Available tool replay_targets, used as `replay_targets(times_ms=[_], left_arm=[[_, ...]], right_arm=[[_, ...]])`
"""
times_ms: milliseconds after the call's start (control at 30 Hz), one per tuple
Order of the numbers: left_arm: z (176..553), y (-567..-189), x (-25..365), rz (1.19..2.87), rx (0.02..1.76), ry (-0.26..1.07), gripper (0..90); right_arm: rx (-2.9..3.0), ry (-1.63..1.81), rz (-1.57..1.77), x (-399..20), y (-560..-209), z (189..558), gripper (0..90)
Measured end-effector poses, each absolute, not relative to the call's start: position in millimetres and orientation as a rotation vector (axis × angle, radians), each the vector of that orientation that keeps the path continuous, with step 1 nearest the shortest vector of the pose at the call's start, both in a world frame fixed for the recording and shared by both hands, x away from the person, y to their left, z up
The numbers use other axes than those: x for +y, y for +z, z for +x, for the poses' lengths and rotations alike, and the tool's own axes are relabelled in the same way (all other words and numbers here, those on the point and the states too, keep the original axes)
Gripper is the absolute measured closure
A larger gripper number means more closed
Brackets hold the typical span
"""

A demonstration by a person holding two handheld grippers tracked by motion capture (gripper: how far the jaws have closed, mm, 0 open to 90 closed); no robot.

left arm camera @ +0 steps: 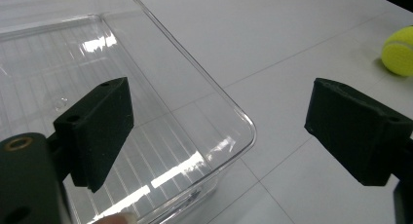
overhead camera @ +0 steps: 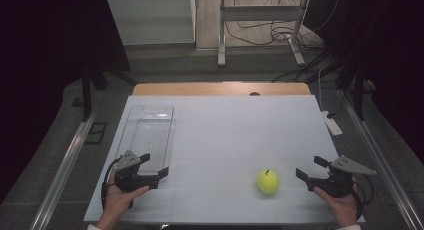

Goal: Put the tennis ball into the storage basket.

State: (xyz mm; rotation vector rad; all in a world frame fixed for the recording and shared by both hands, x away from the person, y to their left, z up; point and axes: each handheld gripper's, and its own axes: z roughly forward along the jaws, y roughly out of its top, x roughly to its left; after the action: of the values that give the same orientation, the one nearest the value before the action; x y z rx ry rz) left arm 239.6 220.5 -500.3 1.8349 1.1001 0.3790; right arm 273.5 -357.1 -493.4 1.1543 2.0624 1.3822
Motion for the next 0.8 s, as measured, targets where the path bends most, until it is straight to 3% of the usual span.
replay_targets(times_ms=[800], left_arm=[[234.5, -497.1, 217.5, 1.839, 1.085, 0.397, 11.3]], right_arm=[[2.066, 1.38, 1.171, -358.8, -496.5, 274.3, 9.4]])
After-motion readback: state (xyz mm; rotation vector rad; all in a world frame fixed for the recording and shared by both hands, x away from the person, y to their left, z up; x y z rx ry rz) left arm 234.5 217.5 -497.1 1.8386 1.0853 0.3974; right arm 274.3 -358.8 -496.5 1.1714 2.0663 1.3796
